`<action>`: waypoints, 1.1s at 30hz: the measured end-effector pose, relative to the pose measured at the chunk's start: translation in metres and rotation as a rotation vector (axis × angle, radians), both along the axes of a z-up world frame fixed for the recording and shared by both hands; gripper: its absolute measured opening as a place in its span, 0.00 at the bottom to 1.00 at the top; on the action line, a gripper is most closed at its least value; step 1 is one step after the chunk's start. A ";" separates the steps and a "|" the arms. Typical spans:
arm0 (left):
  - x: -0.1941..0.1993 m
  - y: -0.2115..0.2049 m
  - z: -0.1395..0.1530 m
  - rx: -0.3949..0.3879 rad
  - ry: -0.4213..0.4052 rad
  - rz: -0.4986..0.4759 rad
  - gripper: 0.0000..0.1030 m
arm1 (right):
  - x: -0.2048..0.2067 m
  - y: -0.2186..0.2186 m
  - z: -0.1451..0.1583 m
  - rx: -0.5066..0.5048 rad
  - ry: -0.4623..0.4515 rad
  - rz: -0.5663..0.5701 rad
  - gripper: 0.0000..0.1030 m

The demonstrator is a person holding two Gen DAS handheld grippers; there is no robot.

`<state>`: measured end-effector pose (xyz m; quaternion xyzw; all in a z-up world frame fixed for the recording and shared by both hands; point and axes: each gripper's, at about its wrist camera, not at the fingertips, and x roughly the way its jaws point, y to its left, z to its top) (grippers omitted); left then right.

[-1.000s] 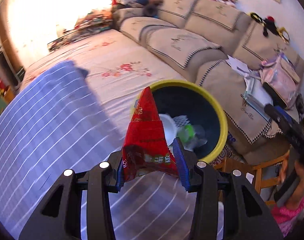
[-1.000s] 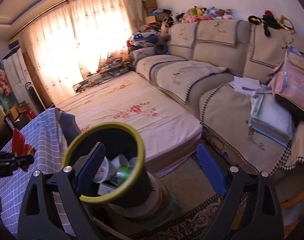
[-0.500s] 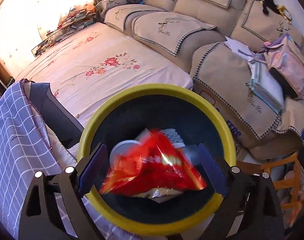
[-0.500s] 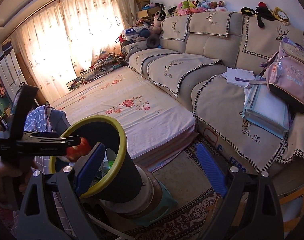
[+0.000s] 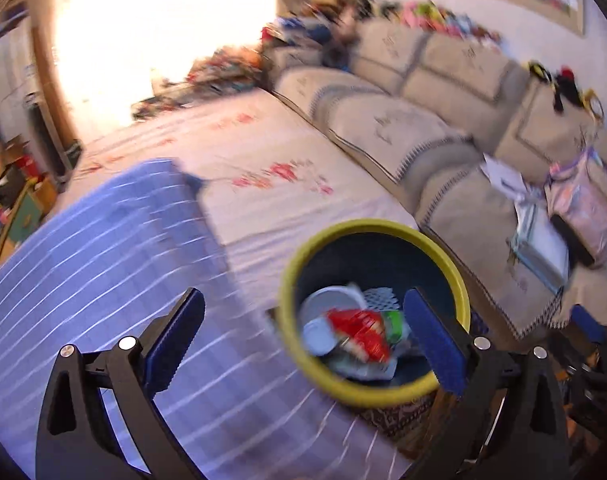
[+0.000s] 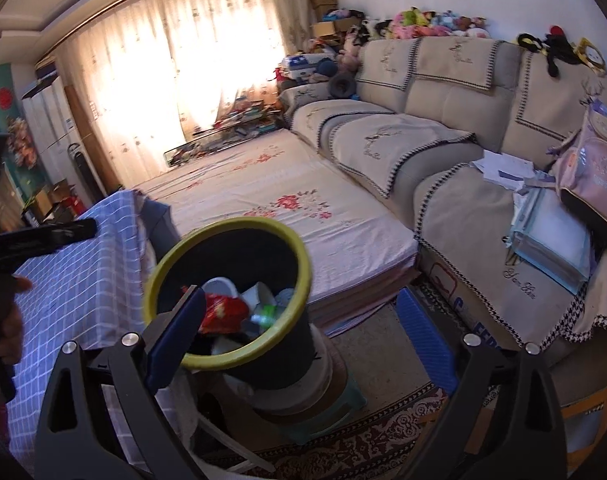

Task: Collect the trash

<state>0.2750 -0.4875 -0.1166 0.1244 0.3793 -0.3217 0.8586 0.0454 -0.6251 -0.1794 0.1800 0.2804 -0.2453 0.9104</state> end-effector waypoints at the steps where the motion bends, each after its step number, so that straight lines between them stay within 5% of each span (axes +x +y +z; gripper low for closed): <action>1: -0.010 0.023 0.008 -0.017 -0.021 0.025 0.95 | 0.002 0.009 0.002 -0.005 0.000 0.022 0.89; 7: -0.077 0.170 0.042 -0.065 -0.192 0.279 0.95 | 0.006 0.070 0.025 -0.056 -0.031 0.172 0.93; 16: -0.174 0.325 0.068 -0.081 -0.337 0.545 0.95 | -0.012 0.146 0.067 -0.159 -0.063 0.310 0.93; 23: -0.239 0.389 0.087 -0.138 -0.406 0.629 0.95 | -0.041 0.174 0.093 -0.209 -0.096 0.334 0.93; 33: -0.285 0.426 0.075 -0.197 -0.370 0.696 0.95 | -0.073 0.186 0.106 -0.233 -0.132 0.331 0.93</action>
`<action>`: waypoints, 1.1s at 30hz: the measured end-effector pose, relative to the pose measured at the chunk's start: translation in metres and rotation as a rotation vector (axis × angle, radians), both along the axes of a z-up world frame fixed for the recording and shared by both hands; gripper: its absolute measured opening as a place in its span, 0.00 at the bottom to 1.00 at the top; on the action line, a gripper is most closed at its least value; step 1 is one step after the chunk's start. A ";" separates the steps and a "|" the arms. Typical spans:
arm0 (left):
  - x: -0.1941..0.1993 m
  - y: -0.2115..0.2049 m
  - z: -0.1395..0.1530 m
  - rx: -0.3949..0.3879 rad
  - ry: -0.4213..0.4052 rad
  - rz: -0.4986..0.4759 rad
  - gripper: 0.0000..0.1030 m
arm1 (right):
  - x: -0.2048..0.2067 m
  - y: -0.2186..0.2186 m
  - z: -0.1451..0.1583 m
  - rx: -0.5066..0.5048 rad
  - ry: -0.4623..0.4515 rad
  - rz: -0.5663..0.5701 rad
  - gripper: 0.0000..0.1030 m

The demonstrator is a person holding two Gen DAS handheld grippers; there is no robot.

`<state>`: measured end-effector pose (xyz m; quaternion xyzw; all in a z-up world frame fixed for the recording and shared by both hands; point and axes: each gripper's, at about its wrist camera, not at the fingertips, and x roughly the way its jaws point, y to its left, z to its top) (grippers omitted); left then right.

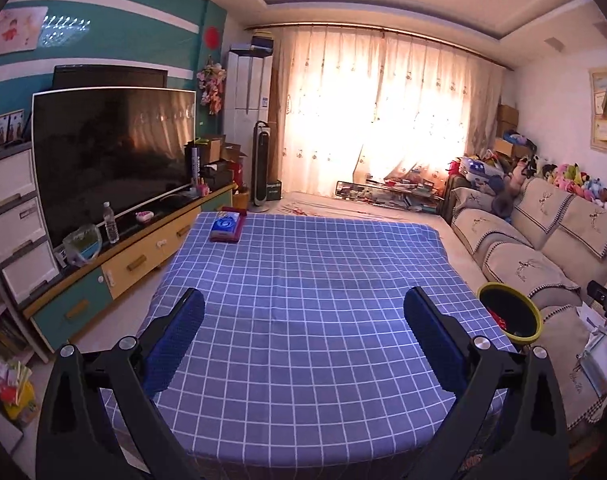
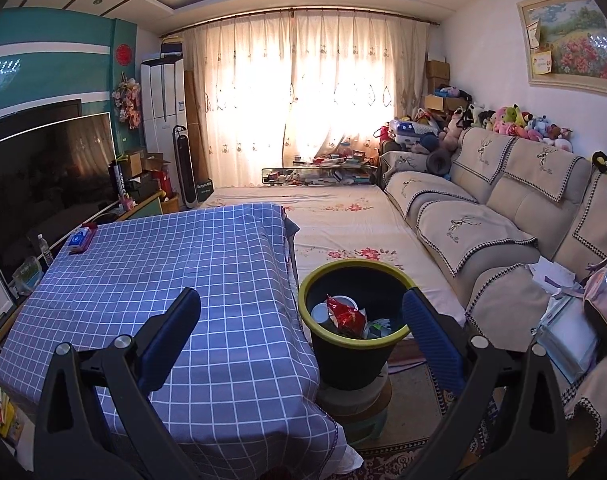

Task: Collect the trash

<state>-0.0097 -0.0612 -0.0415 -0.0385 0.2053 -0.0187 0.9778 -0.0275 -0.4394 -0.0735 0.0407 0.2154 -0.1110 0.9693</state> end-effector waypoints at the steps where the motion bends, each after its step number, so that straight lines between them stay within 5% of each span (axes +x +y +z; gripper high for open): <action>1: -0.001 0.002 0.000 -0.006 0.004 0.000 0.95 | -0.001 0.001 0.000 0.002 -0.004 0.003 0.93; 33: 0.011 -0.020 0.003 0.025 0.016 -0.004 0.95 | 0.006 0.004 -0.006 0.033 -0.017 0.034 0.93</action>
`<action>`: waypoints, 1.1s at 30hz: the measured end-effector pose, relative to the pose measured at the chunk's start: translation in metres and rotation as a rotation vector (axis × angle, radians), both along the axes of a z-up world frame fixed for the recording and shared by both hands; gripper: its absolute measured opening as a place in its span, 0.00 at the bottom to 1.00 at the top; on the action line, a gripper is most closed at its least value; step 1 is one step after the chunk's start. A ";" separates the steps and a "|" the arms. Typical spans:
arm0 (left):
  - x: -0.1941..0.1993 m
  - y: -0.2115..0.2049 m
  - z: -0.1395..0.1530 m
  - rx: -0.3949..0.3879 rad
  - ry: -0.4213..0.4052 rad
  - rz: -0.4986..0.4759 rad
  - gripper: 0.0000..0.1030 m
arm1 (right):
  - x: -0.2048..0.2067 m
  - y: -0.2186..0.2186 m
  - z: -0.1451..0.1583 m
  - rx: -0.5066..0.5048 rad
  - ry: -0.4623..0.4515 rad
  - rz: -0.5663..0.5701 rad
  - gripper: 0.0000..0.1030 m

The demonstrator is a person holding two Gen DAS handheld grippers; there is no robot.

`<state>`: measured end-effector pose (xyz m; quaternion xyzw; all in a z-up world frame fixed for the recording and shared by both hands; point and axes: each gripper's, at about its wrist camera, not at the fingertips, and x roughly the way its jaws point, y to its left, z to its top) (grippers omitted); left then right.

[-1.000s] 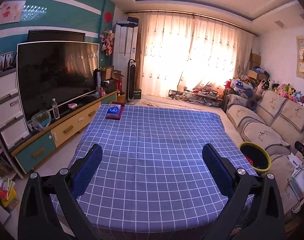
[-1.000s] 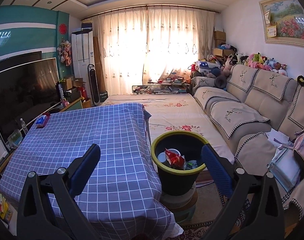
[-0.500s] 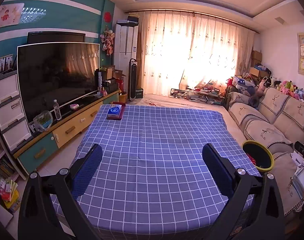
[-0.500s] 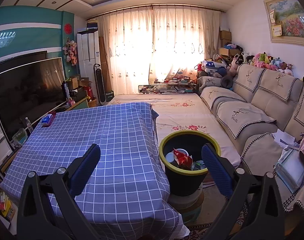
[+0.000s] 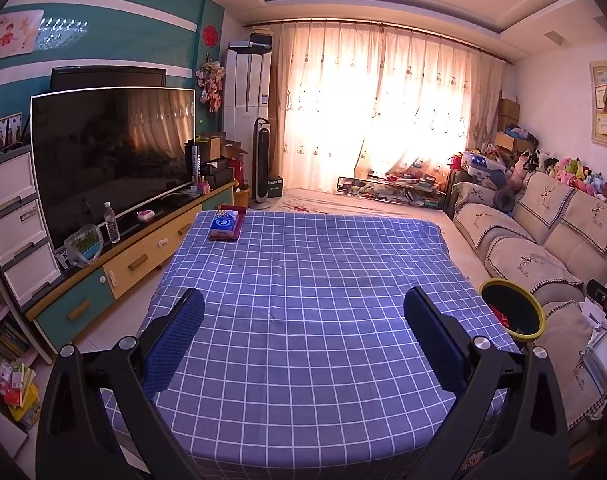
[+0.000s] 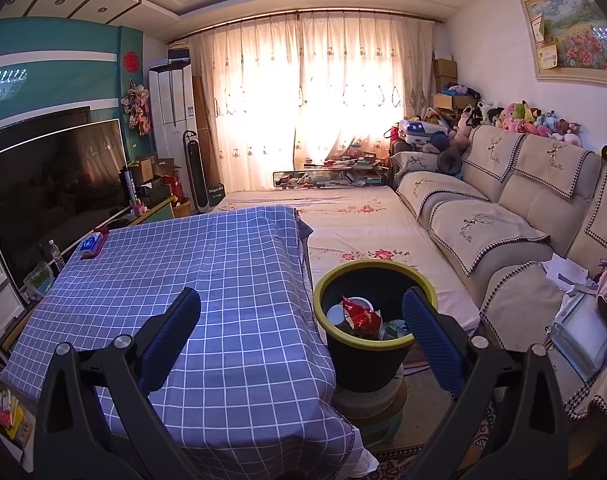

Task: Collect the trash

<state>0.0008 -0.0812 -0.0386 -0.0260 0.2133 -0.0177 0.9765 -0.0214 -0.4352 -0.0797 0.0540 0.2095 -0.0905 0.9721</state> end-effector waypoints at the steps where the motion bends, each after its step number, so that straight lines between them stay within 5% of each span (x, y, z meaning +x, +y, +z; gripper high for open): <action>1: 0.000 -0.001 0.000 0.001 0.001 0.001 0.95 | 0.001 0.000 0.000 0.000 0.002 0.001 0.93; 33: 0.007 -0.008 -0.004 0.006 0.016 -0.012 0.95 | 0.005 0.000 -0.007 0.008 0.005 0.000 0.93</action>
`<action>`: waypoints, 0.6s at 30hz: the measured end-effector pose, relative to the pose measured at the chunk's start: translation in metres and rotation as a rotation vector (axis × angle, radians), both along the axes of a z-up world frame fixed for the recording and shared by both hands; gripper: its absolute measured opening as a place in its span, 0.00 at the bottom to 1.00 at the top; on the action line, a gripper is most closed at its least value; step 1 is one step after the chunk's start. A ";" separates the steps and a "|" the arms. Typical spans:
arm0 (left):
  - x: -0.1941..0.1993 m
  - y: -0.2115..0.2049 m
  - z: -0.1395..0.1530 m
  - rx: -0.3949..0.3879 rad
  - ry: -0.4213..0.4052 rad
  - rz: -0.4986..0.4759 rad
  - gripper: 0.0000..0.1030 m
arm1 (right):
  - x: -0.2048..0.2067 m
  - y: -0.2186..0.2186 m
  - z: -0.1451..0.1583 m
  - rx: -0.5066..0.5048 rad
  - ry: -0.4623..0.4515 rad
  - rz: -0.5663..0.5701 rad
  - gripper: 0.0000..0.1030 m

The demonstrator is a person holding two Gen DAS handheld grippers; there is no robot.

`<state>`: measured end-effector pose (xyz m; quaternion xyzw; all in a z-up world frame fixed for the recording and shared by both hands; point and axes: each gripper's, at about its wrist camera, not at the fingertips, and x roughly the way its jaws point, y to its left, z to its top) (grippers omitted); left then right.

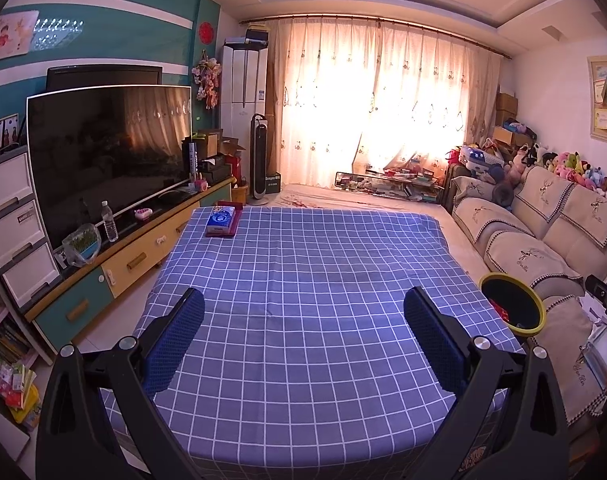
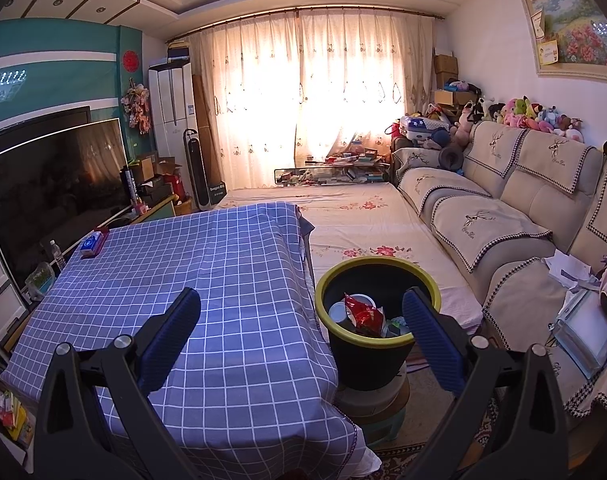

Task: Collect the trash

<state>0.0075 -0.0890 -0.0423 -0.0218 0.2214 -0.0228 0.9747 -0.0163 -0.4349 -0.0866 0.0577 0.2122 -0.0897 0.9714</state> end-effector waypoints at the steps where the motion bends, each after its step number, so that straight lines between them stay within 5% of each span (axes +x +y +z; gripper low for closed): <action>1: 0.000 0.000 0.000 0.000 0.000 0.000 0.95 | 0.000 -0.001 0.000 0.000 0.000 0.000 0.93; 18: 0.002 0.000 -0.002 0.001 0.000 -0.002 0.95 | 0.001 -0.001 -0.001 0.004 0.000 0.004 0.93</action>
